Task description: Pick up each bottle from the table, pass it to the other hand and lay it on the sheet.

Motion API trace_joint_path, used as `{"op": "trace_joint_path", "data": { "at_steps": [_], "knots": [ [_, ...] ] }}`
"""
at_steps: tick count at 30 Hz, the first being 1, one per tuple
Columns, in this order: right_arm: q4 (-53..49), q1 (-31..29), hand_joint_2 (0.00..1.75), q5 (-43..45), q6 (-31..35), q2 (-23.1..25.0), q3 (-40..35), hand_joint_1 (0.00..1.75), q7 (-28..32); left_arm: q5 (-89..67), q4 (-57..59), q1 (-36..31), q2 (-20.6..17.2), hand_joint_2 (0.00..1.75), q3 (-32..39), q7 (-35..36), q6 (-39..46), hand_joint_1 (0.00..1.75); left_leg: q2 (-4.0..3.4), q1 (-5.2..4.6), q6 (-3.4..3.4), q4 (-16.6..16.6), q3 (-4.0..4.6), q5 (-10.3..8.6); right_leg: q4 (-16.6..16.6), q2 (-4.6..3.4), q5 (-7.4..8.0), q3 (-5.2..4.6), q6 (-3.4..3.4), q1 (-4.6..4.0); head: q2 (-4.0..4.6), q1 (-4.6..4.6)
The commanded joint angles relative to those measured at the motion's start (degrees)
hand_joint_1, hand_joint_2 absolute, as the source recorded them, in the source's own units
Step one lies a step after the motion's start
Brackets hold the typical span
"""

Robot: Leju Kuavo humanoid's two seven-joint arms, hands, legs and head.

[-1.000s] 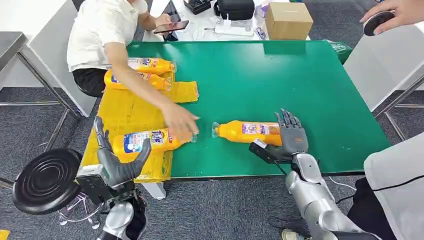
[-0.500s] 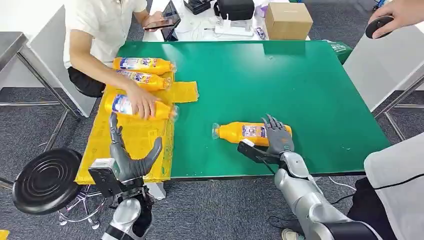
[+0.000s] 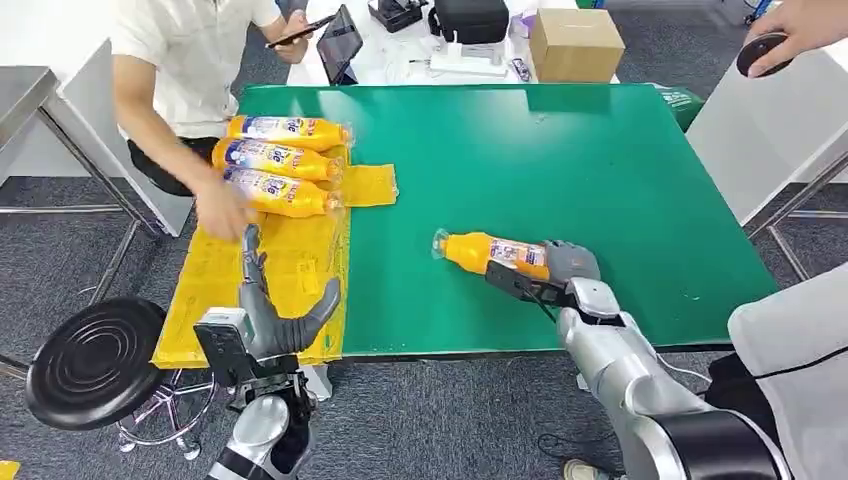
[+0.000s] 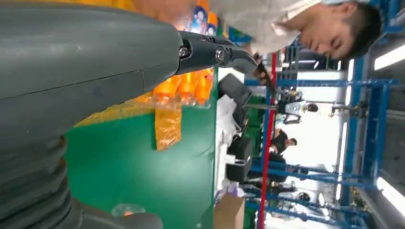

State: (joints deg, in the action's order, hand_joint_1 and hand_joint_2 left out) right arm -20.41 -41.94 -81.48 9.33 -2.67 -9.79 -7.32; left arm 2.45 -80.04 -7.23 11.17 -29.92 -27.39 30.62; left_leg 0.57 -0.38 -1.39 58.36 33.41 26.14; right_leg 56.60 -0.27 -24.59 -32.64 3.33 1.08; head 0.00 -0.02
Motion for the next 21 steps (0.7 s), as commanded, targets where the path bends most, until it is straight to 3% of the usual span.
{"op": "trace_joint_path", "data": {
  "at_steps": [1,4,6,8,15,17,18,20,21],
  "knots": [
    [5.35,0.21,1.75,0.66,-2.33,-1.23,-1.98,1.75,-0.36,0.40,4.21,-2.36,-0.64,1.75,-1.40,0.46,-0.53,0.00,0.13,0.06,0.07,-0.07,-0.11,-0.04,-0.12,0.18,0.01,0.19,-0.10,-0.07,0.00,0.00],
    [5.31,0.70,1.75,2.26,-2.93,-1.25,-0.64,1.75,0.60,0.43,4.40,-2.48,-0.61,1.75,-1.37,0.46,-0.72,0.00,0.13,0.07,0.08,-0.08,-0.12,-0.04,-0.11,0.18,0.00,0.20,-0.11,-0.08,0.00,0.02],
    [4.80,2.13,1.75,9.12,-4.22,-0.87,4.97,1.75,6.58,0.55,4.50,-2.58,-0.67,1.75,-1.24,0.30,-0.57,0.00,0.19,0.11,0.11,-0.10,-0.15,-0.06,-0.17,0.25,0.01,0.27,-0.15,-0.12,0.00,0.02],
    [4.40,3.35,1.75,10.56,-2.03,-0.95,5.51,1.75,10.52,0.66,4.46,-2.49,-0.78,1.75,-1.05,-0.12,-0.16,0.00,0.20,0.08,0.07,-0.08,-0.18,-0.03,-0.14,0.24,-0.02,0.28,-0.10,-0.09,0.00,0.02],
    [4.44,3.19,1.75,10.57,-2.13,-0.84,5.48,1.75,10.50,0.66,4.42,-2.46,-0.81,1.75,-1.05,-0.13,-0.16,0.00,0.06,0.10,0.12,-0.12,-0.25,-0.02,-0.17,0.13,0.02,0.30,-0.15,-0.12,0.00,0.00],
    [2.93,4.26,1.75,16.54,0.28,0.39,9.40,1.75,17.58,0.68,3.69,-1.71,-0.63,1.75,-0.35,-1.37,1.21,0.00,0.07,0.13,0.15,-0.12,-0.26,-0.05,-0.18,0.19,0.03,0.31,-0.17,-0.16,0.00,0.02],
    [2.11,4.70,1.75,20.67,1.18,1.75,11.35,1.75,24.01,0.59,3.16,-1.12,-0.49,1.75,0.30,-2.16,2.61,0.00,0.02,0.12,0.11,-0.11,-0.27,-0.03,-0.18,0.12,0.03,0.30,-0.13,-0.15,0.00,0.02],
    [-0.63,5.58,1.75,27.11,-0.96,4.95,13.48,1.75,33.06,4.87,2.30,-0.01,-0.07,1.75,1.93,-1.21,1.20,0.00,-0.16,0.11,0.09,-0.08,-0.30,0.03,-0.13,-0.10,0.03,0.29,-0.10,-0.14,0.00,0.02],
    [-4.57,7.01,1.75,32.74,-3.87,7.49,13.18,1.75,38.29,17.39,3.46,0.20,-0.32,1.75,3.27,8.08,-7.36,0.00,-0.23,0.15,0.14,-0.16,-0.32,0.01,-0.20,-0.14,0.07,0.32,-0.16,-0.18,0.00,0.04]
  ]
}}
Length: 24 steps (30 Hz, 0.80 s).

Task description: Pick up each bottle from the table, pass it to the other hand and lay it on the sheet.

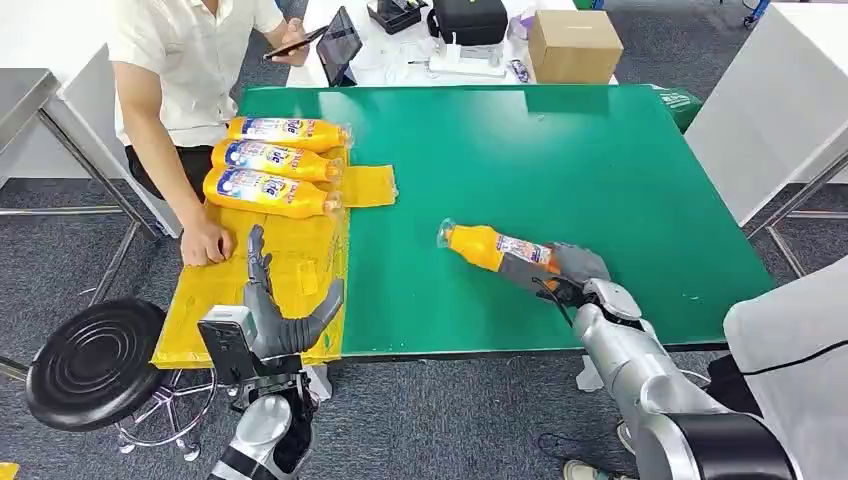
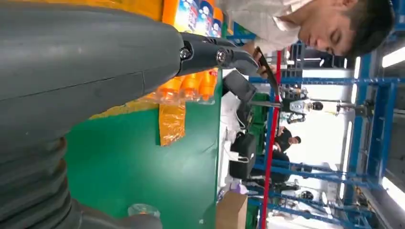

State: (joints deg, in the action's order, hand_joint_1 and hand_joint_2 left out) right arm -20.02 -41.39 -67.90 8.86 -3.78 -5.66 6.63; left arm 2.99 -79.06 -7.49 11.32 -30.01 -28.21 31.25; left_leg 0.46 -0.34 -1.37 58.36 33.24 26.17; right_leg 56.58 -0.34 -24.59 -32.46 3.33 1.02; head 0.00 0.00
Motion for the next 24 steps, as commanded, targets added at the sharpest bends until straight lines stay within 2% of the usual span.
{"op": "trace_joint_path", "data": {
  "at_steps": [1,2,3,5,7,9,13,24],
  "knots": [
    [-8.91,8.06,1.75,23.59,-6.63,10.77,8.21,1.75,27.52,23.51,4.80,-0.23,-2.00,1.75,3.14,13.83,-12.70,0.00,-0.26,0.09,0.10,-0.10,-0.15,0.03,-0.11,-0.23,0.06,0.11,-0.13,-0.10,0.00,0.02],
    [-17.16,11.98,1.75,29.55,-9.92,13.04,4.74,1.75,30.27,24.38,8.91,-1.29,-3.13,1.75,2.13,10.99,-13.97,0.00,-0.49,0.11,0.17,-0.20,-0.23,0.03,-0.16,-0.42,0.11,0.11,-0.21,-0.12,0.00,0.00],
    [-24.75,16.23,1.75,36.04,-12.53,13.97,1.45,1.75,30.00,24.46,10.72,-1.40,-2.84,1.75,1.67,9.20,-15.25,0.00,-0.59,0.09,0.19,-0.22,-0.25,0.04,-0.14,-0.55,0.12,0.09,-0.21,-0.10,0.00,0.00],
    [-36.92,23.45,1.75,45.46,-9.80,12.16,-8.74,1.75,27.00,26.31,10.25,-0.35,-2.80,1.75,0.29,8.99,-17.31,0.00,-0.39,0.13,0.22,-0.29,-0.25,-0.02,-0.19,-0.31,0.08,0.13,-0.25,-0.14,0.00,0.00],
    [-40.96,26.28,1.75,50.64,-7.07,10.22,-13.98,1.75,26.30,26.38,8.07,0.56,-3.41,1.75,-1.39,9.01,-16.82,0.00,-0.02,0.19,0.15,-0.11,0.03,0.02,-0.07,-0.04,-0.03,-0.08,-0.14,-0.19,0.00,0.00],
    [-39.81,26.12,1.75,53.24,-5.00,8.68,-16.26,1.71,25.68,27.10,6.35,0.97,-4.35,1.75,-2.88,10.25,-17.34,0.00,0.17,0.19,0.13,-0.12,0.10,0.04,-0.06,0.17,-0.12,-0.09,-0.14,-0.20,0.00,-0.04],
    [-37.13,24.70,1.75,54.74,-5.49,9.14,-16.58,1.75,26.52,26.94,5.20,0.97,-4.72,1.75,-3.43,10.26,-18.05,0.00,-0.03,0.17,0.10,-0.07,0.39,0.04,0.01,0.03,-0.10,-0.36,-0.17,-0.14,0.00,0.00],
    [-34.47,24.08,1.75,53.95,-5.28,10.45,-20.96,1.68,26.39,24.94,-1.47,1.36,-5.42,1.75,-2.90,7.68,-20.58,0.00,-0.01,0.10,0.16,-0.05,0.42,0.07,0.02,0.08,-0.11,-0.40,-0.24,-0.10,0.00,-0.02]
  ]
}}
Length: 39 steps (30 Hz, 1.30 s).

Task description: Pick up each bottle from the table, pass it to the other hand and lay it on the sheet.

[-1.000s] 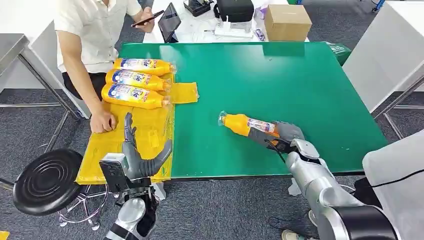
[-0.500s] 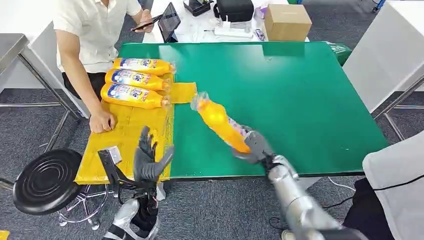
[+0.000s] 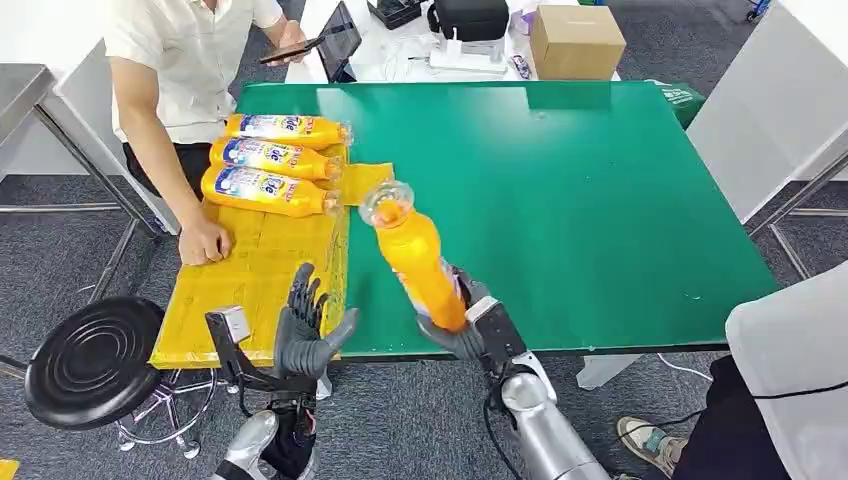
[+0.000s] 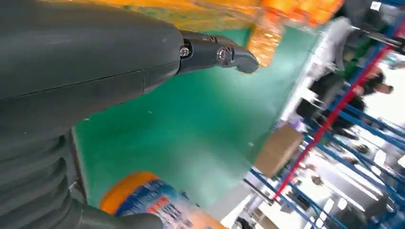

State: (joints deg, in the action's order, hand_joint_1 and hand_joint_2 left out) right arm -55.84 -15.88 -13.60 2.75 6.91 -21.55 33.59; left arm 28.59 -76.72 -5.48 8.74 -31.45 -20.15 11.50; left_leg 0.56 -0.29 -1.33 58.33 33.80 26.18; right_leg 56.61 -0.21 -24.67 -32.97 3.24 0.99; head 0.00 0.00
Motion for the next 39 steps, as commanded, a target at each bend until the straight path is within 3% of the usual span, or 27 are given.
{"op": "trace_joint_path", "data": {
  "at_steps": [1,10,12,14,22,24,32,34,39],
  "knots": [
    [1.81,-1.69,1.75,-0.24,0.94,-0.30,-5.12,1.68,-0.40,-0.83,-4.16,-0.40,-2.77,1.75,-1.45,-0.21,-0.85,0.00,-0.12,0.10,0.15,-0.05,-0.22,0.07,-0.07,-0.04,-0.04,0.20,-0.19,-0.11,0.00,0.00],
    [8.95,-4.61,1.75,-2.41,-0.56,1.37,-9.69,1.68,-0.85,-6.70,-7.91,0.60,-3.29,1.75,-5.49,-1.43,-5.31,0.00,-0.21,0.08,0.11,-0.03,-0.21,0.08,-0.06,-0.15,-0.01,0.18,-0.16,-0.09,0.00,0.00],
    [9.97,-5.63,1.75,-3.10,0.02,1.50,-10.51,1.61,-1.41,-7.20,-6.78,0.19,-3.06,1.75,-6.03,-1.36,-5.36,0.00,-0.17,0.04,0.10,-0.04,-0.15,0.05,-0.03,-0.13,-0.01,0.13,-0.13,-0.05,0.00,0.00],
    [11.20,-6.51,1.75,-4.21,1.74,1.26,-10.88,1.71,-2.85,-9.18,-4.71,-0.80,-2.68,1.75,-7.07,-0.16,-4.17,0.00,-0.14,0.05,0.11,-0.06,-0.16,0.03,-0.03,-0.09,0.00,0.14,-0.14,-0.05,0.00,0.00],
    [10.05,-7.51,1.75,-4.56,1.59,1.51,-11.58,1.71,-3.22,-4.07,2.47,-3.83,-2.18,1.75,-8.75,4.72,-6.85,0.00,-0.02,0.01,0.06,-0.04,-0.07,-0.01,-0.03,0.02,0.00,0.06,-0.08,-0.01,0.00,0.00],
    [9.74,-7.63,1.75,-8.21,5.95,1.15,-12.83,1.68,-3.82,-3.23,1.97,-3.42,-2.44,1.75,-8.75,5.26,-7.47,0.00,-0.04,0.04,0.09,-0.08,-0.17,0.01,-0.07,0.01,-0.01,0.16,-0.12,-0.04,0.00,0.00],
    [10.21,-8.25,1.75,-12.88,9.66,1.04,-15.75,1.71,-5.76,-2.70,4.94,-4.46,-1.17,1.75,-7.68,8.24,-3.29,0.00,0.00,0.02,0.07,-0.03,-0.07,-0.01,-0.02,0.03,0.00,0.05,-0.09,-0.03,0.00,-0.02],
    [10.29,-8.30,1.75,-14.64,11.82,0.80,-16.46,1.62,-6.47,-5.02,4.88,-5.32,-0.95,1.75,-7.89,6.08,-0.52,0.00,-0.03,0.04,0.07,-0.03,-0.08,-0.01,-0.03,0.01,0.01,0.07,-0.10,-0.04,0.00,0.00],
    [9.89,-7.83,1.75,-14.28,11.60,0.56,-16.32,1.62,-6.35,-5.61,3.57,-5.56,-0.26,1.75,-8.02,5.55,0.05,0.00,0.08,0.04,0.06,0.00,-0.01,-0.02,-0.01,0.12,-0.01,0.03,-0.08,-0.04,0.00,0.00]
  ]
}}
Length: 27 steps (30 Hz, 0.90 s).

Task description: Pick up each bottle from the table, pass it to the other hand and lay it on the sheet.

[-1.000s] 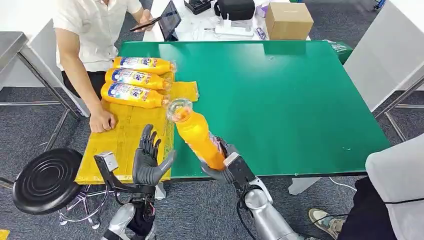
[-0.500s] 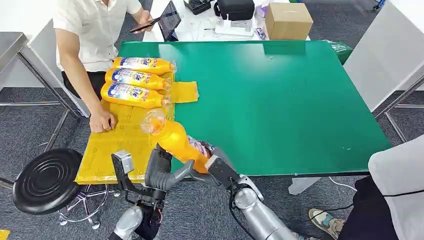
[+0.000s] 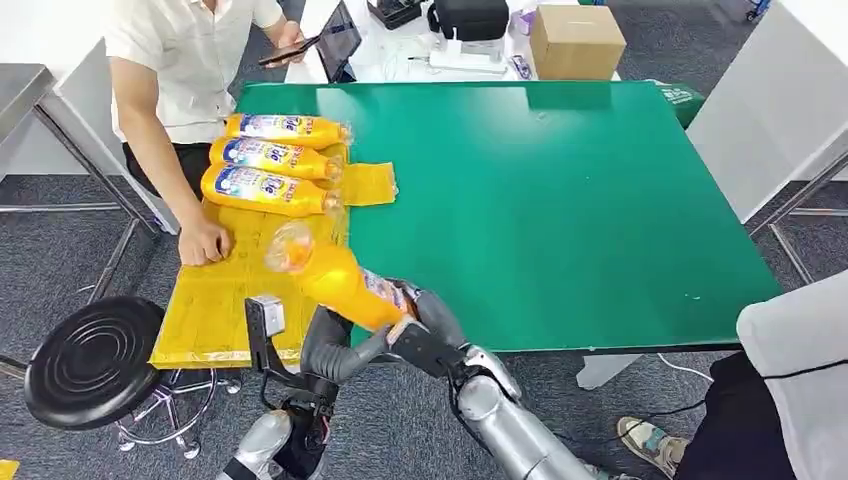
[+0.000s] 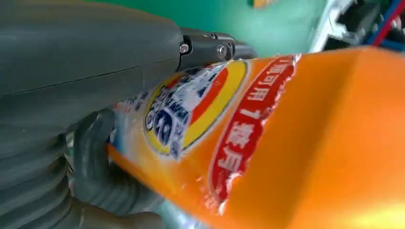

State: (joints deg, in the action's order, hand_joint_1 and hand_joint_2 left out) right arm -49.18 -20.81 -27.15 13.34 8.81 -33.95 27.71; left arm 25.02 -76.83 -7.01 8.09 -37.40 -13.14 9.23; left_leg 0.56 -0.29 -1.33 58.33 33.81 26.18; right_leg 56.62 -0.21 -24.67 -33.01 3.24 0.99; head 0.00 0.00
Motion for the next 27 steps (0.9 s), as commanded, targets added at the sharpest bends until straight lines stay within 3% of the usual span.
{"op": "trace_joint_path", "data": {
  "at_steps": [1,2,8,10,12,13,14,15,16,17,19,27],
  "knots": [
    [3.22,-2.90,1.75,-0.73,1.02,-1.34,-3.93,1.62,-0.47,-2.05,3.67,-4.02,0.39,1.75,-2.08,-1.47,2.31,0.00,0.09,0.04,0.08,0.00,-0.09,0.00,-0.02,0.13,-0.03,0.14,-0.12,-0.06,0.00,0.00],
    [3.08,-2.72,1.75,-0.33,0.62,-1.31,-3.74,1.55,-0.41,-2.48,3.12,-3.98,0.30,1.75,-2.26,-2.09,2.41,0.00,0.01,0.02,0.06,-0.04,-0.11,0.00,-0.05,0.04,-0.01,0.14,-0.10,-0.03,0.00,-0.02],
    [4.84,-2.15,1.75,2.57,-3.43,-0.31,-3.87,1.64,2.34,-1.65,1.85,-4.59,1.33,1.75,-1.69,-3.31,2.66,0.00,0.06,0.04,0.08,-0.01,-0.11,0.01,-0.03,0.11,-0.03,0.16,-0.11,-0.05,0.00,-0.02],
    [4.56,-1.55,1.75,3.36,-4.07,-0.11,-4.18,1.55,4.19,-0.97,1.31,-5.01,1.43,1.75,-2.07,-4.01,2.19,0.00,0.02,0.06,0.10,0.00,-0.11,0.02,-0.03,0.07,-0.02,0.16,-0.13,-0.08,0.00,-0.02],
    [4.89,-1.09,1.75,5.55,-6.11,0.40,-3.93,1.73,5.73,1.05,0.48,-5.44,1.43,1.75,-3.04,-4.08,0.29,0.00,0.02,0.07,0.10,-0.01,-0.13,0.03,-0.03,0.08,-0.03,0.17,-0.14,-0.08,0.00,-0.02],
    [5.25,-0.96,1.75,5.84,-6.49,0.51,-4.09,1.73,6.18,1.66,-0.52,-5.39,1.67,1.75,-3.14,-5.00,-0.24,0.00,0.06,0.05,0.08,0.01,-0.07,0.01,-0.01,0.10,-0.03,0.11,-0.11,-0.06,0.00,0.00],
    [6.17,-1.19,1.75,6.79,-7.75,0.75,-4.25,1.73,7.03,2.35,-1.49,-5.57,1.57,1.75,-3.57,-5.35,-0.53,0.12,0.05,0.05,0.07,0.00,-0.04,0.00,-0.03,0.08,-0.01,0.09,-0.09,-0.06,0.00,0.00],
    [6.39,-1.27,1.75,7.03,-8.04,0.77,-4.39,1.73,7.46,2.99,-1.79,-5.62,1.56,1.75,-3.71,-5.35,-0.75,1.20,0.05,0.08,0.10,0.02,-0.10,0.03,-0.03,0.11,-0.04,0.16,-0.13,-0.09,0.00,0.00],
    [6.52,-1.42,1.75,7.56,-8.54,0.81,-4.48,1.73,8.05,4.94,-2.33,-5.48,1.50,1.75,-3.64,-4.79,-1.78,1.66,0.04,0.06,0.09,0.00,-0.10,0.02,-0.02,0.09,-0.04,0.14,-0.12,-0.07,0.00,-0.02],
    [6.20,-1.40,1.75,9.34,-10.66,1.01,-4.06,1.73,9.20,9.21,-2.77,-5.19,1.49,1.75,-3.18,-3.36,-5.06,1.75,0.02,0.05,0.08,0.01,-0.06,0.02,-0.01,0.07,-0.03,0.09,-0.11,-0.06,0.00,0.00],
    [5.86,-1.64,1.75,13.74,-16.03,1.95,-2.89,1.75,10.57,13.93,-3.09,-5.56,0.99,1.75,-3.56,-2.93,-9.85,1.75,0.01,0.06,0.10,0.00,-0.12,0.03,-0.02,0.06,-0.04,0.15,-0.13,-0.08,0.00,-0.02],
    [7.62,-2.87,1.75,12.88,-14.99,1.86,-3.97,1.73,10.14,15.17,-2.70,-5.67,0.01,1.75,-5.17,-2.74,-14.15,1.75,0.00,0.10,0.12,0.04,-0.10,0.05,-0.01,0.08,-0.05,0.14,-0.15,-0.11,0.00,0.00]
  ]
}}
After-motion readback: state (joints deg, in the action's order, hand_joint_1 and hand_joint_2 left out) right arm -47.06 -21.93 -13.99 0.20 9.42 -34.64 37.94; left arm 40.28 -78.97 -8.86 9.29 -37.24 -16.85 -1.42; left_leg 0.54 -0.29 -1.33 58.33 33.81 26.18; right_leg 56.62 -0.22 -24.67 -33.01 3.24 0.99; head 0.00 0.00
